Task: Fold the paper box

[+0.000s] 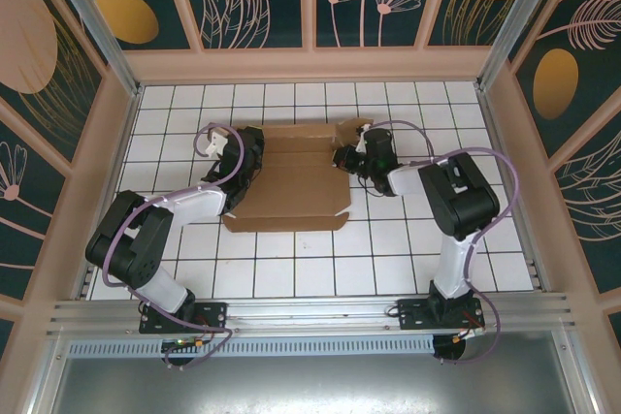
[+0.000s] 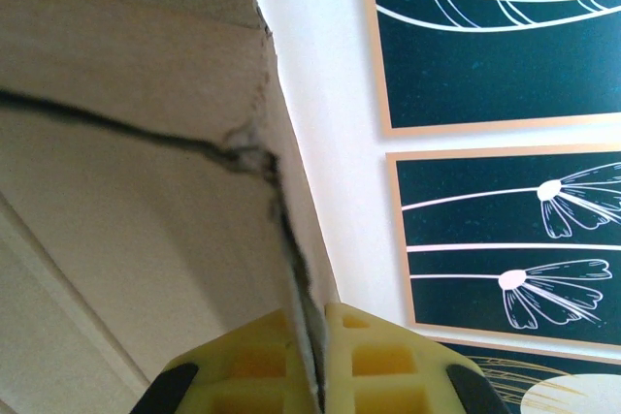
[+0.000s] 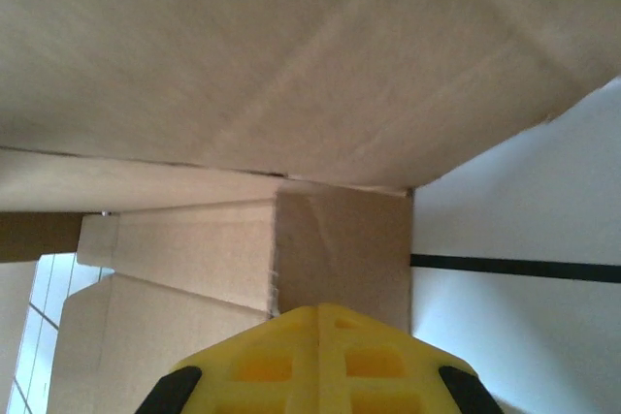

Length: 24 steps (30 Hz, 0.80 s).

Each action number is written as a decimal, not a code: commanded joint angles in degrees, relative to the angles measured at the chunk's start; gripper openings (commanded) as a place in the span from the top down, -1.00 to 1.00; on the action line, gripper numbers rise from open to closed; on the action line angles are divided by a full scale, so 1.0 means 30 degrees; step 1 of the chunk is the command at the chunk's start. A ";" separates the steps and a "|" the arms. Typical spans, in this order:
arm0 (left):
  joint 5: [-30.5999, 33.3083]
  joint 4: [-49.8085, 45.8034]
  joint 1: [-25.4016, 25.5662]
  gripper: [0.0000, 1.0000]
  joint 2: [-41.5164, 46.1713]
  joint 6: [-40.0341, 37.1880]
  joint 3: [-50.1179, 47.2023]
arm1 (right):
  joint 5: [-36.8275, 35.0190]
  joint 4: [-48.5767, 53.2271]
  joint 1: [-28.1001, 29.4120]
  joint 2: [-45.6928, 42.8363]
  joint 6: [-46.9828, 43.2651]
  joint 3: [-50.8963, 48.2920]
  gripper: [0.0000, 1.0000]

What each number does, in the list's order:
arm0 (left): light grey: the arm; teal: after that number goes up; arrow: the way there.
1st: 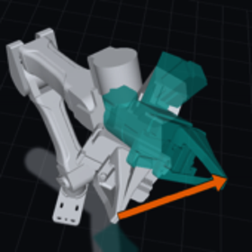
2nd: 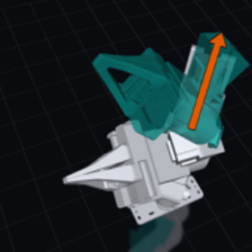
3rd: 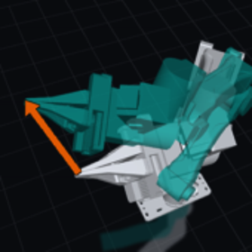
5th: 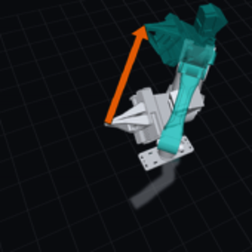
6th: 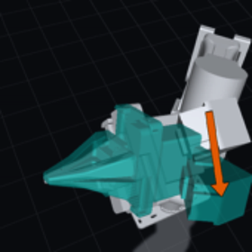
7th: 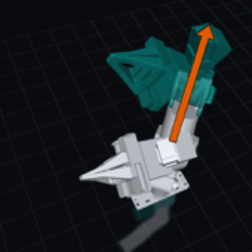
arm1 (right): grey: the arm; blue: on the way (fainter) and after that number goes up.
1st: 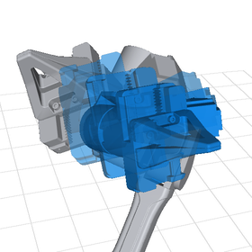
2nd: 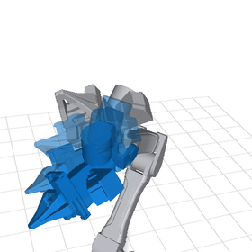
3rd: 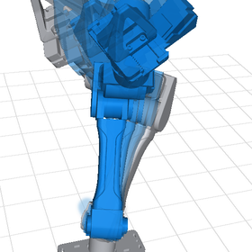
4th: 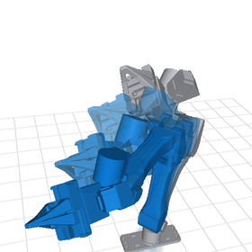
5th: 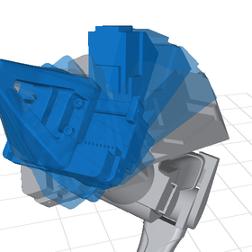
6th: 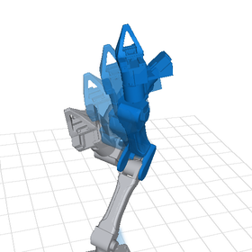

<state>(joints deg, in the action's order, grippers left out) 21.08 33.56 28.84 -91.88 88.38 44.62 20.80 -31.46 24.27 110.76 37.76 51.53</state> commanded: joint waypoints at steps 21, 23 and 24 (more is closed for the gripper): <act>0.0480 -0.5005 -0.0034 1.00 -0.0191 -0.1189 0.2027 | -0.4410 0.0207 -0.4579 -1.1491 -0.4522 -0.5300 0.75; 0.0364 -0.4934 -0.0033 1.00 -0.0224 -0.1290 0.1994 | -0.4798 0.0410 -0.5102 -1.0237 -0.5571 -0.4281 0.66; 0.0248 -0.4825 -0.0052 1.00 -0.0199 -0.1333 0.1903 | -0.4993 0.0575 -0.5186 -0.9170 -0.6564 -0.3596 0.61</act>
<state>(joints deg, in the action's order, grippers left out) 21.71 23.14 28.88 -91.22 87.39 49.65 10.46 -30.57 9.56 77.78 24.36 37.89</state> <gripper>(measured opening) 0.051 0.180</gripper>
